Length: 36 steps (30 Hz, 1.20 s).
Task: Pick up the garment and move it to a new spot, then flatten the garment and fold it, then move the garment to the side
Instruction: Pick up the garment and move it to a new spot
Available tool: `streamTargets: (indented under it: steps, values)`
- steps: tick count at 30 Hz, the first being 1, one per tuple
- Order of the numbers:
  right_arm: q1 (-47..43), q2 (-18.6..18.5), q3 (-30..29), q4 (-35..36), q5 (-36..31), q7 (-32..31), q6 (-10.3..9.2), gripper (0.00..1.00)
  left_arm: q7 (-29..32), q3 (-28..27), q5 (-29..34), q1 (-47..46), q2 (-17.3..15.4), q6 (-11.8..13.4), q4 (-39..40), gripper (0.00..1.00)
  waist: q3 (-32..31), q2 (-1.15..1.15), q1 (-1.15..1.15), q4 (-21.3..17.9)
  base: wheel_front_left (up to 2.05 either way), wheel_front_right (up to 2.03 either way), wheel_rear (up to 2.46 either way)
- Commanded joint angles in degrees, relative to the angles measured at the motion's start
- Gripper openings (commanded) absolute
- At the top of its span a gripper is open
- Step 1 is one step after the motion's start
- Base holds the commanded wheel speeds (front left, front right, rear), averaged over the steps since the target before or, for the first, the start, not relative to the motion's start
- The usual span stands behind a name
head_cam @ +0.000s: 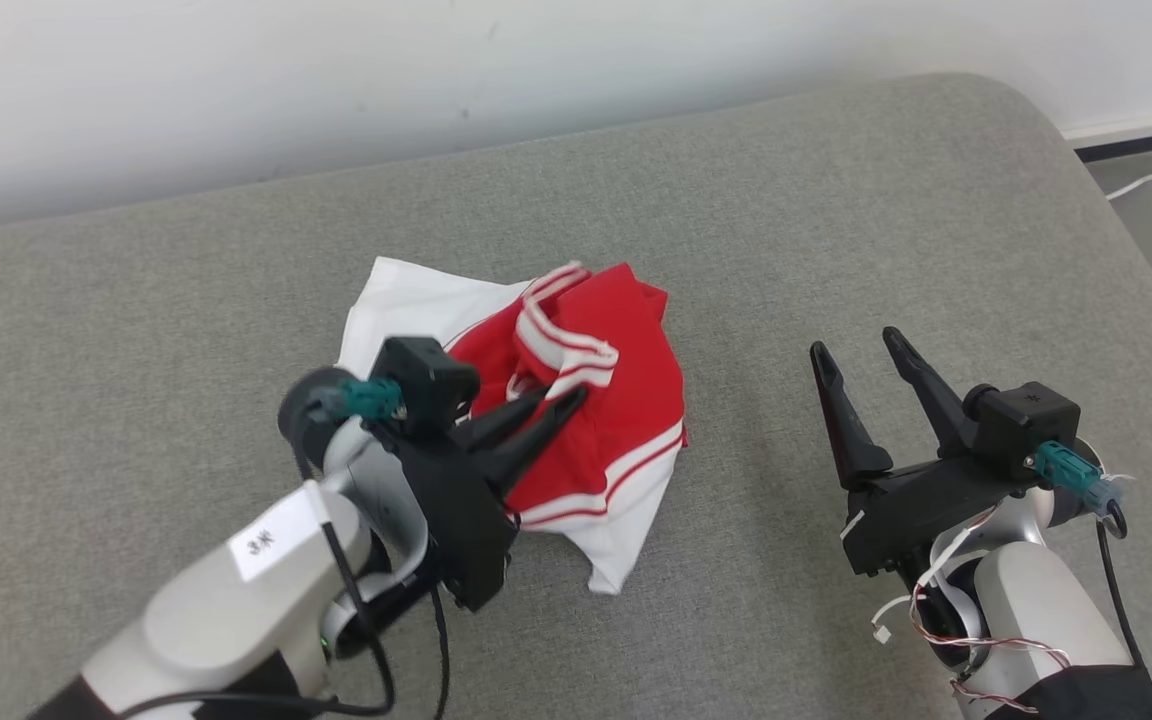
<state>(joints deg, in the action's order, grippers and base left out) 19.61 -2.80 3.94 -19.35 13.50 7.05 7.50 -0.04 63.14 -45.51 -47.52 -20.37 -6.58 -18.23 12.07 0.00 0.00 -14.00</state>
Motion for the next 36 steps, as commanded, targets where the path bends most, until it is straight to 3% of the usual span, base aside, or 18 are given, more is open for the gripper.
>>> streamTargets:
  steps: [1, 12, 13, 14, 15, 21, 36]
  values:
    - [-0.1, -0.1, -0.2, 0.0, -0.2, 0.0, -0.02, 1.00, -0.7, 0.2, -0.3, 0.8, 0.6, -0.1, -0.9, 0.00, -0.2, 0.00, 0.00, 0.3, 0.00, 0.00, 0.00]
    - [-0.3, -0.2, 0.9, -0.3, -0.3, -0.7, -0.02, 1.00, -5.8, 4.3, -3.0, 4.0, 5.7, -0.9, -10.9, 0.00, -1.6, 0.00, 0.00, 2.7, 0.00, 0.00, 0.00]
    - [-0.4, -0.2, 0.9, -0.3, -0.2, -0.8, -0.02, 1.00, -6.3, 4.7, -3.1, 4.1, 6.0, -0.8, -11.5, 0.29, -1.7, 0.00, 0.00, 2.9, 0.00, 0.00, 0.00]
    - [-0.5, -0.2, 0.9, -0.2, -0.2, -0.8, -0.02, 1.00, -6.9, 4.5, -3.9, 4.5, 6.5, -0.8, -11.9, 0.78, -1.8, 0.00, 0.00, 3.1, 0.00, 0.00, 0.00]
    - [-0.7, -0.1, 0.8, -0.1, -0.2, -0.8, -0.02, 1.00, -7.5, 4.2, -4.5, 4.7, 7.1, -0.9, -11.8, 1.00, -1.9, 0.00, 0.00, 3.3, 0.00, 0.00, 0.00]
    - [-1.8, -0.1, 0.7, 0.1, -0.3, -0.8, -0.02, 1.00, -11.4, 4.0, -3.0, 4.4, 7.5, 0.0, -11.3, 1.00, -2.8, 0.00, 0.00, 4.6, 0.00, 0.00, 0.00]
    - [-4.7, -0.2, 0.5, 1.0, -0.7, -1.7, -0.02, 1.00, -15.2, -1.9, 2.7, 10.5, 3.8, 9.8, -3.7, 1.00, -6.4, 0.00, 0.00, 7.1, 0.00, 0.00, 0.00]
